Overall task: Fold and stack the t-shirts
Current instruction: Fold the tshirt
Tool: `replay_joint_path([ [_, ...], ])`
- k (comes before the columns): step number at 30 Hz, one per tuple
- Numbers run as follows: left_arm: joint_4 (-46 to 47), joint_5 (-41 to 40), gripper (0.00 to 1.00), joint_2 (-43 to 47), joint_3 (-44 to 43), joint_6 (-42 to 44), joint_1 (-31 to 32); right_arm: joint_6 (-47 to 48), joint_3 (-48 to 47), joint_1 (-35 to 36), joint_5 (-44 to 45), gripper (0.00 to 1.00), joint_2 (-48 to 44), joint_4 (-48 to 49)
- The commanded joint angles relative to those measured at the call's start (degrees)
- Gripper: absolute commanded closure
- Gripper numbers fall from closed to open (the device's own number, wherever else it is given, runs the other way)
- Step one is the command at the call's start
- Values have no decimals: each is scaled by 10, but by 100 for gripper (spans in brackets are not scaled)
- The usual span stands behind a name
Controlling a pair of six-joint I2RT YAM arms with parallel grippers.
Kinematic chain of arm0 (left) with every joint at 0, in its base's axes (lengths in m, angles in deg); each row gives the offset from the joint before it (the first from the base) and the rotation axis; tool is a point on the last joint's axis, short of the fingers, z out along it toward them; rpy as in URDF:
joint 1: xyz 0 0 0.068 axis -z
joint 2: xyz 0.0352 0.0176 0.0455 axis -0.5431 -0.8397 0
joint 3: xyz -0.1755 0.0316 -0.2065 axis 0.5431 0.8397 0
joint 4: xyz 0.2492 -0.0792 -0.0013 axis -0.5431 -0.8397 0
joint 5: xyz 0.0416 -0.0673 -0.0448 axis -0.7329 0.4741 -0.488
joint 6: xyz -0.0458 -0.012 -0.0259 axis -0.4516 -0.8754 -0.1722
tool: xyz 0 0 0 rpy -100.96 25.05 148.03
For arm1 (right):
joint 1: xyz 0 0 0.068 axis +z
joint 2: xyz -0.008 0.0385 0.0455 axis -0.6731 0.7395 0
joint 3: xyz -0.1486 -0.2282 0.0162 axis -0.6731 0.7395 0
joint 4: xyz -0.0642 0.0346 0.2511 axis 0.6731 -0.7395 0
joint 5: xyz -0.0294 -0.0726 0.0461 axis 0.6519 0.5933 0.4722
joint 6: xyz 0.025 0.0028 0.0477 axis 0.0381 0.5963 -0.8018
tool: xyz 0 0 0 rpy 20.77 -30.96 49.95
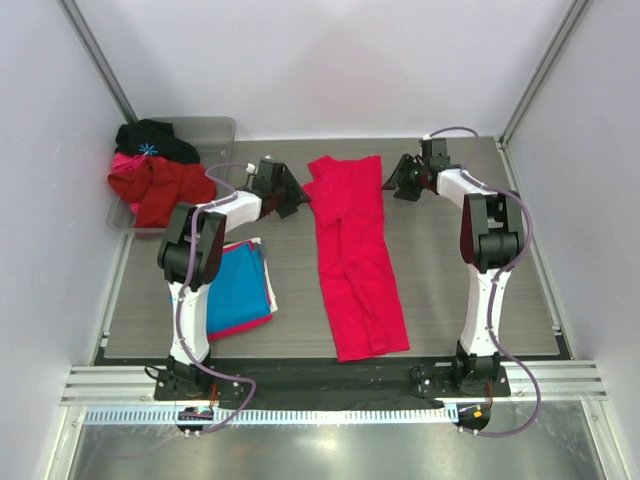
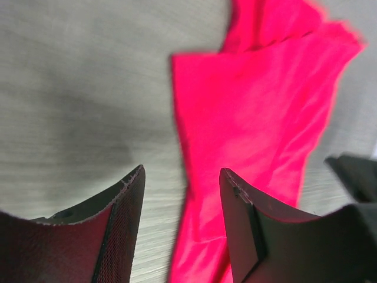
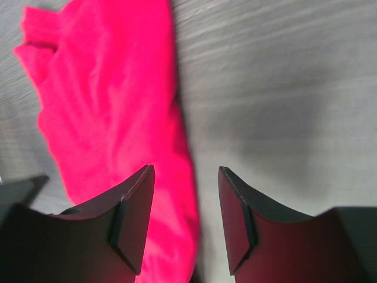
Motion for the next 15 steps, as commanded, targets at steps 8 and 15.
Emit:
replay_joint_path([
  [8,1,-22,46,-33,-43,-18,35,-14,-135,-5,-87,50,112,12],
  [15,-16,-14,52,-112,-123,-46,36,-37,-197,-5,-94,73,185,7],
])
